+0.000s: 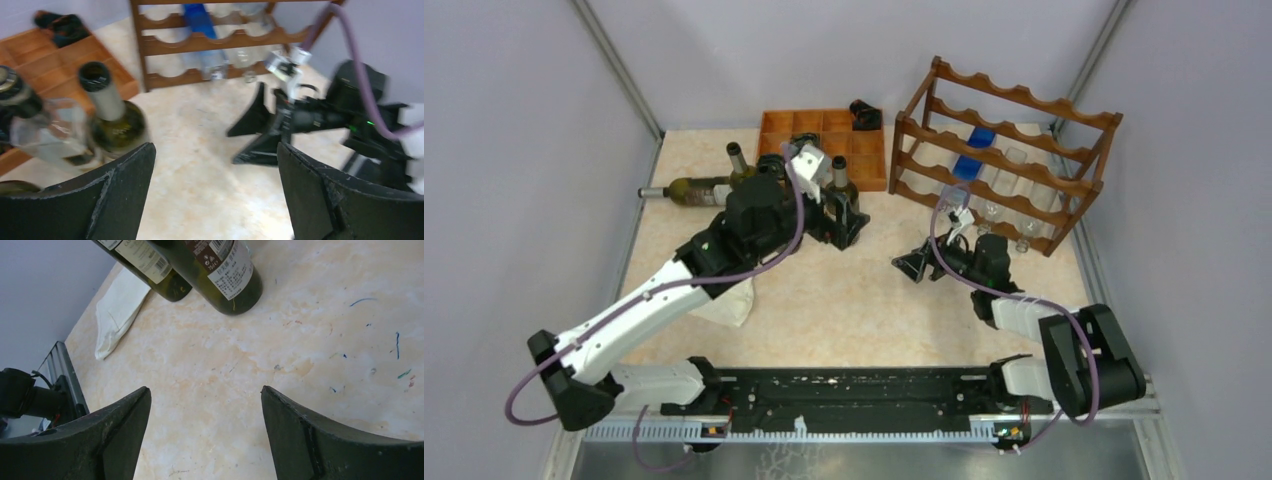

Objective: Put the wine bottle on the wine rack
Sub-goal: Pick up the wine bottle from the center of the board.

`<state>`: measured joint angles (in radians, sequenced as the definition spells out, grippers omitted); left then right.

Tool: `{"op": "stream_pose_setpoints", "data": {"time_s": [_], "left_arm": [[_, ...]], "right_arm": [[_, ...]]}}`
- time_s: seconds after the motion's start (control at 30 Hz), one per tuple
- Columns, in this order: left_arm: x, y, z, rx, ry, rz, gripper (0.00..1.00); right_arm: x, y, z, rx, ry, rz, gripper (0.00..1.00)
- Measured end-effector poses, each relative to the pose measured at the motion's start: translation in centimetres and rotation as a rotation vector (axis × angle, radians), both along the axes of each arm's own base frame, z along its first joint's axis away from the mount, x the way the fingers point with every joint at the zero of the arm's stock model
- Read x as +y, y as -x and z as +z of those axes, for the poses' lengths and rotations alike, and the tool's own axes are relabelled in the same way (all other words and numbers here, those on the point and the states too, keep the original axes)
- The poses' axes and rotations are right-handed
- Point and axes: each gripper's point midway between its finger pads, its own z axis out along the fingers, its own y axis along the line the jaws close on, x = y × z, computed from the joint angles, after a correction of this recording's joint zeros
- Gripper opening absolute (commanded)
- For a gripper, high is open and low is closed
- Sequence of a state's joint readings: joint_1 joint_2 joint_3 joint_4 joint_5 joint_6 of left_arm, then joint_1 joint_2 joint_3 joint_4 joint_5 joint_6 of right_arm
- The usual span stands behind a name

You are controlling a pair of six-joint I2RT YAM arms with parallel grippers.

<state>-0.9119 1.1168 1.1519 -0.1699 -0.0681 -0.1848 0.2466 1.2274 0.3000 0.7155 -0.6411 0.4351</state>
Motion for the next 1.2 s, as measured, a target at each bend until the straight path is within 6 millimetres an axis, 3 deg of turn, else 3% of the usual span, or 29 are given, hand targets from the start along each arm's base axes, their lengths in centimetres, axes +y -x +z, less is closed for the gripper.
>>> {"op": "stream_pose_setpoints", "data": {"time_s": [0.13,0.23,0.5,0.7,0.77,0.83,0.93,1.1,1.2], "left_arm": [[0.7,-4.9,-1.7,0.034,-0.139,0.115,0.94],[1.2,-7.5,-3.0,0.052,-0.217,0.172,0.9],[1.5,-13.2,-6.2,0.081,-0.336,0.26,0.76],[2.0,-16.0,-9.1,0.117,-0.39,0.294,0.62],[1.8,-16.6,-9.6,0.122,-0.394,0.297,0.5],[1.4,-16.9,-9.8,0.127,-0.39,0.285,0.26],[0.9,-16.8,-9.9,0.128,-0.383,0.258,0.02],[0.2,-15.5,-9.8,0.143,-0.358,0.189,0.0],[0.8,-12.8,-9.7,0.165,-0.311,0.133,0.0]], "right_arm": [[0.2,0.4,-1.5,0.039,-0.034,0.003,0.8],[0.2,0.7,-1.9,0.042,-0.048,0.002,0.81],[0.4,0.5,-1.2,0.024,-0.073,0.002,0.81],[0.4,0.6,-1.3,0.029,-0.07,0.004,0.81],[0.4,0.6,-1.4,0.033,-0.069,0.004,0.82],[0.4,0.6,-1.4,0.034,-0.07,0.005,0.81],[0.4,0.6,-1.4,0.034,-0.07,0.006,0.81],[0.4,0.7,-1.3,0.028,-0.07,0.012,0.82],[0.4,1.1,-0.4,-0.006,-0.075,0.021,0.82]]}}
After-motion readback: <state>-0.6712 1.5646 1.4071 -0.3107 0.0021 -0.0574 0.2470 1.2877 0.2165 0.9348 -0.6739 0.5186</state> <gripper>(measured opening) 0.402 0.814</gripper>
